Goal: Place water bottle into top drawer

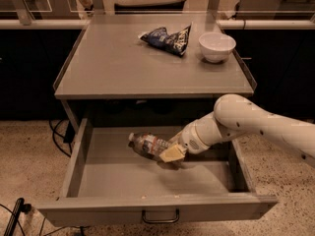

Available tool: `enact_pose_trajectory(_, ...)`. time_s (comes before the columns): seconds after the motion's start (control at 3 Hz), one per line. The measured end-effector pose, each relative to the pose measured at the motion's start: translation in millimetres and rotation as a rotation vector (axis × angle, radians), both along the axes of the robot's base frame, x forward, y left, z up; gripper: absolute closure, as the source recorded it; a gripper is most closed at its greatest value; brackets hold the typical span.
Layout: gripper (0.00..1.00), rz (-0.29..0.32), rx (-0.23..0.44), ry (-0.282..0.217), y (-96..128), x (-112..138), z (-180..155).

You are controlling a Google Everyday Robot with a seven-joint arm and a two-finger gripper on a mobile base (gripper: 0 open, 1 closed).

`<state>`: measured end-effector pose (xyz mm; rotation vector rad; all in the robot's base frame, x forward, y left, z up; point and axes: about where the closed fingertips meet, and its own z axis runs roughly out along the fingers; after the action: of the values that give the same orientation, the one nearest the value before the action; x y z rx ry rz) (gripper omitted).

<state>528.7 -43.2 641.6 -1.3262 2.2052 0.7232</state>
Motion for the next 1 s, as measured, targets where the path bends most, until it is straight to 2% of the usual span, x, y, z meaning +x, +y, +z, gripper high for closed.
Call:
enact_pose_trajectory(0.33, 0.97, -0.009, 0.000, -0.001, 2.9, 1.4, -12.4)
enact_pose_trajectory(1.0, 0.50, -0.009, 0.000, -0.001, 3.0, 1.4, -12.4)
